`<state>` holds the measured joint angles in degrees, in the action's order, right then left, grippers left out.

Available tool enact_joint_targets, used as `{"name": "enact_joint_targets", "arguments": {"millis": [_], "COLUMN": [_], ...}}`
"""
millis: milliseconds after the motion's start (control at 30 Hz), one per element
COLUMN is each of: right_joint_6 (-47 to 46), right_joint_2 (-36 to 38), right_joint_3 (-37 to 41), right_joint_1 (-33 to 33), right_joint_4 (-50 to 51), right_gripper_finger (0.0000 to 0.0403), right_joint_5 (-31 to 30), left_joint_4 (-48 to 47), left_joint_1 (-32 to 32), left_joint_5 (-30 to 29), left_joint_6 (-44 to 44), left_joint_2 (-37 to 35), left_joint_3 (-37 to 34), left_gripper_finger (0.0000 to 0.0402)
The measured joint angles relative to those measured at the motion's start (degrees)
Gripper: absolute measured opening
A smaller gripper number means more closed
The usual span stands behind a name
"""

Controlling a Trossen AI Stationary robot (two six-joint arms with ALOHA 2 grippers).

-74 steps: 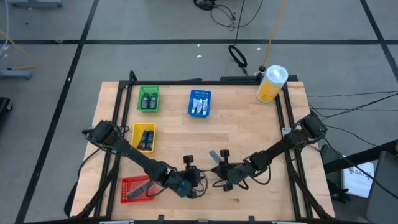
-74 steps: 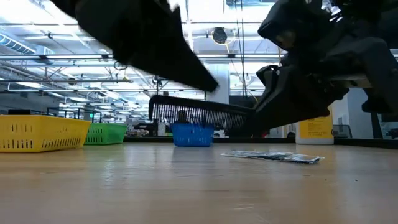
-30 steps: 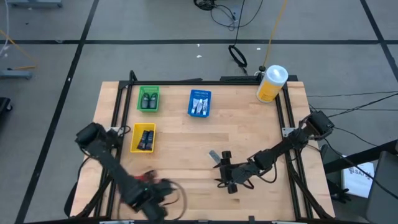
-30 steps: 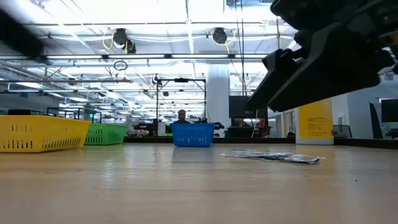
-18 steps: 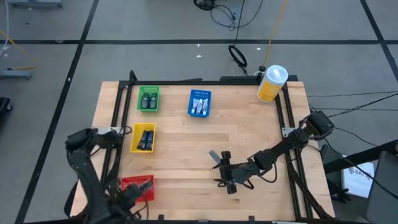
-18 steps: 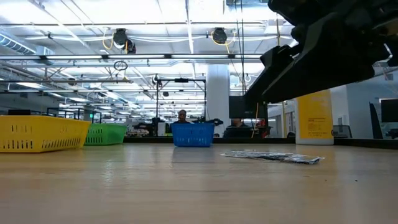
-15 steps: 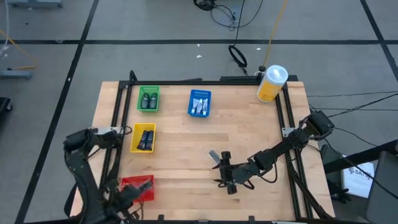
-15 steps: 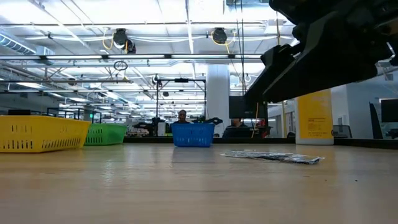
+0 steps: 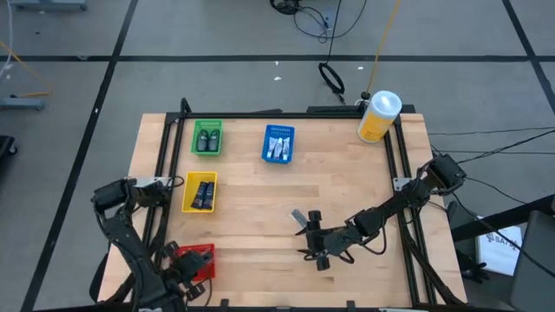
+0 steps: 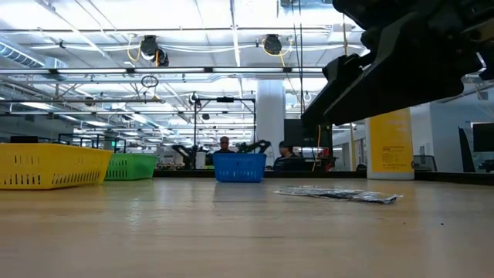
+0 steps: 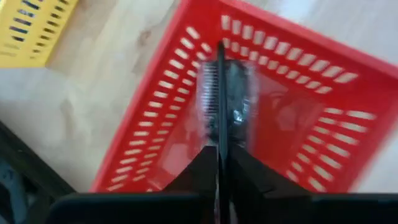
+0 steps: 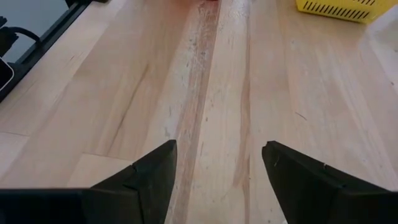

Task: Pick & Place Travel size toiletries
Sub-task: Put the black comb in the red basket

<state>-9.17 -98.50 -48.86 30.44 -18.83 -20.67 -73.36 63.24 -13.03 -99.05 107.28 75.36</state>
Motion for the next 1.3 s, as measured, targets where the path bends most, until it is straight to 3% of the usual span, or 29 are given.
{"name": "enact_joint_targets", "arguments": {"millis": [333,433,500,567,700,800,900,1000,1167,1300], "right_joint_6": [0.0,1.07,1.94,2.34,2.79,3.26,0.57,-3.27,-12.21,-17.84], "right_joint_2": [0.0,0.0,0.0,-0.01,0.0,2.03,4.93,6.97,9.19,9.66], "right_joint_3": [0.0,0.0,0.0,0.0,0.0,0.07,0.0,0.69,7.15,11.45], "right_joint_1": [0.0,-0.04,-0.07,-0.07,-0.07,-0.06,-0.07,-0.11,-0.39,-1.74], "right_joint_4": [-0.03,-0.17,-0.2,-0.14,2.47,8.05,15.43,21.48,22.16,20.42], "right_gripper_finger": [0.0228,0.0227,0.0227,0.0228,0.0225,0.022,0.0215,0.0211,0.0203,0.0192], "right_joint_5": [-0.04,-0.04,-0.09,-0.09,-0.33,-4.03,-8.56,-9.65,-11.44,-11.38], "left_joint_4": [-1.36,-4.29,-5.63,-6.09,-3.55,4.08,16.78,32.34,62.92,80.27], "left_joint_1": [0.31,0.26,0.01,-0.46,-2.26,-5.68,-11.01,-16.74,-27.01,-33.33], "left_joint_5": [1.28,-3.15,-11.54,-24.33,-50.86,-59.88,-59.96,-55.11,-34.81,-20.87], "left_joint_6": [-1.23,-6.13,-9.27,-9.96,-3.25,7.37,20.64,37.5,64.47,75.78], "left_joint_2": [-2.47,-5.76,-8.1,-9.61,-9.87,-9.86,-9.8,-9.77,-9.67,-7.06], "left_joint_3": [-1.61,-1.58,-1.58,-1.58,-1.62,-2.5,-4.36,-6.68,-12.51,-15.54], "left_gripper_finger": [0.0168,0.0195,0.0206,0.021,0.0211,0.0212,0.0212,0.0212,0.0211,0.0211]}}
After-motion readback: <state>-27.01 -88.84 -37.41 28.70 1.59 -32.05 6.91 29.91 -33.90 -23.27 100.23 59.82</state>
